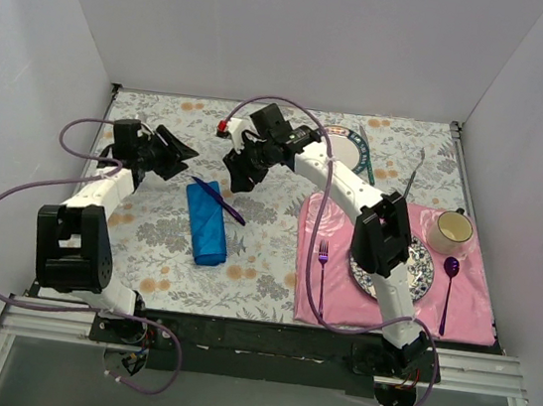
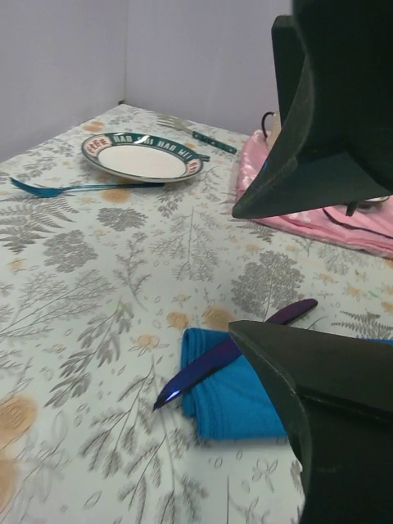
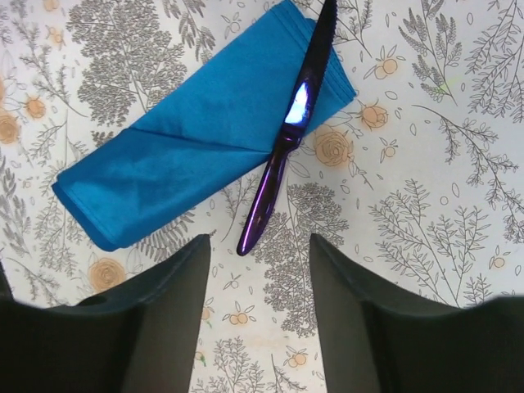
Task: Fold the napkin into a case and place the utensils inside
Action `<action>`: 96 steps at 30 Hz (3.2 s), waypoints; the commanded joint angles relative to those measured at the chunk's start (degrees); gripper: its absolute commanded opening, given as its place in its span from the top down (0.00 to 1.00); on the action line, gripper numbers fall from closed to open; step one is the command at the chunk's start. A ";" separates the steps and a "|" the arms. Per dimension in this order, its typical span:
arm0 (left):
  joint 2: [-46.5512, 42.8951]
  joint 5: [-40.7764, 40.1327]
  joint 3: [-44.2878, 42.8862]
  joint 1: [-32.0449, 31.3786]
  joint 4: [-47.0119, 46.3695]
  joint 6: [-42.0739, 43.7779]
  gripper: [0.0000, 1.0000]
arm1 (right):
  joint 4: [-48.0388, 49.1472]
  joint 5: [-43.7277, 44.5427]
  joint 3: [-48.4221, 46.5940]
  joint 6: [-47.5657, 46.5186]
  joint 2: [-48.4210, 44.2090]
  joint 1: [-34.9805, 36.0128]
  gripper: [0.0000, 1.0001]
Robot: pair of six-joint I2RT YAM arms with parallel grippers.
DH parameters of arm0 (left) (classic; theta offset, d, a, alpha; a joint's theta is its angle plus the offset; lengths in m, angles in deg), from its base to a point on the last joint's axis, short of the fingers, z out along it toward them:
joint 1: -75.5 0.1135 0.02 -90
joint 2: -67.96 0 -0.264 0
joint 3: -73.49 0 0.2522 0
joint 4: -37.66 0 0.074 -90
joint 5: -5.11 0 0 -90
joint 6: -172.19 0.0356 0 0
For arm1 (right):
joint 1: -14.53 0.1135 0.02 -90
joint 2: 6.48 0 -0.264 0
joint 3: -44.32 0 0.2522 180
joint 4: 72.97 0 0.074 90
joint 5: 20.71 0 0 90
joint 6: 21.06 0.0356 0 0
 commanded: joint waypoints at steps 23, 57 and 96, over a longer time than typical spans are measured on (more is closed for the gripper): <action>-10.14 3.87 0.03 13.37 7.44 8.65 0.43 | 3.22 9.85 -0.31 -8.82 11.62 5.30 0.49; -10.31 6.50 0.38 16.28 8.76 10.68 0.40 | 8.49 11.61 -3.83 -6.18 13.83 5.48 0.99; -8.12 10.28 6.10 4.15 -13.65 -1.63 0.30 | 17.19 1.86 -0.41 10.69 -4.37 4.07 0.99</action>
